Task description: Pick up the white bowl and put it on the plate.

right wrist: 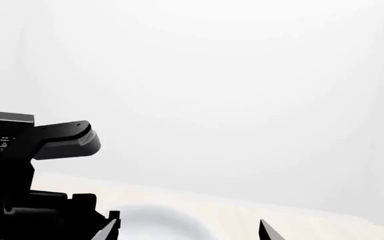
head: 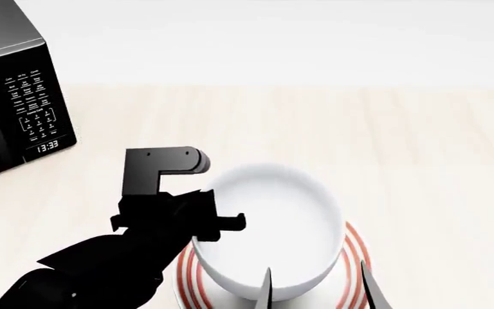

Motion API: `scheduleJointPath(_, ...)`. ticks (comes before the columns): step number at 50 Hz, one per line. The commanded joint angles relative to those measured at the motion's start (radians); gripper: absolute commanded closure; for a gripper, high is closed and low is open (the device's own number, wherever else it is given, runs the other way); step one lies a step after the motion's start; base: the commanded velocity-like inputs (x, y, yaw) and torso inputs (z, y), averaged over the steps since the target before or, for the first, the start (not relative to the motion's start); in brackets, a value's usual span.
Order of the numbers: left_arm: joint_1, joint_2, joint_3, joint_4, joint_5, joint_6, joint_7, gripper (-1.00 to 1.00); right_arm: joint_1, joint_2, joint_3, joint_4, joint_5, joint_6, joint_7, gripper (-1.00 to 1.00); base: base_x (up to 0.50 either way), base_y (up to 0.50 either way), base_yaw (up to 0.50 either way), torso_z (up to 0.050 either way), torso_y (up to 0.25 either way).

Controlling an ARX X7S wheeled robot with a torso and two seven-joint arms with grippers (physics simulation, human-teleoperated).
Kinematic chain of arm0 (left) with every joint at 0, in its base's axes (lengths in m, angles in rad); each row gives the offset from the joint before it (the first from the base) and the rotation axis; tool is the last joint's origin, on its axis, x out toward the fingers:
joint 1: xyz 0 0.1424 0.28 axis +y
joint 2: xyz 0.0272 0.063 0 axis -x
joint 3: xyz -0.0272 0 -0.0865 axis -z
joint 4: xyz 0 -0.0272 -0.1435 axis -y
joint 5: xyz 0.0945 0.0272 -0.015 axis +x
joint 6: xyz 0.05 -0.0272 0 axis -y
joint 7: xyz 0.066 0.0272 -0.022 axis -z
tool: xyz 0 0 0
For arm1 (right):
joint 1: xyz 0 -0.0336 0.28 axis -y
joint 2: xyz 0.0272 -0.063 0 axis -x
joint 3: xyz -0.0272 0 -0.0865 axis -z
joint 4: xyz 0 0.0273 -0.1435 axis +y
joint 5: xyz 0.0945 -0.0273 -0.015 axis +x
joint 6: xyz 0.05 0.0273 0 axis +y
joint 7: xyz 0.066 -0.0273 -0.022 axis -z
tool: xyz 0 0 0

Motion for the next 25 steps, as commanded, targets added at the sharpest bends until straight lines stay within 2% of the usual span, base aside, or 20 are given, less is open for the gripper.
scheduleJointPath(1, -0.012, 0.023, -0.011, -0.013, -0.024, 0.025, 0.033, 1.0, 0.001, -0.018, 0.022, 0.003, -0.024, 0.002, -0.018, -1.0, 0.0, 0.0, 0.0, 0.0, 0.0)
scheduleJointPath(25, -0.009, 0.022, 0.041, -0.044, -0.065, 0.073, 0.037, 1.0, 0.004, -0.015, 0.014, 0.006, -0.024, 0.001, -0.013, -1.0, 0.0, 0.0, 0.0, 0.0, 0.0)
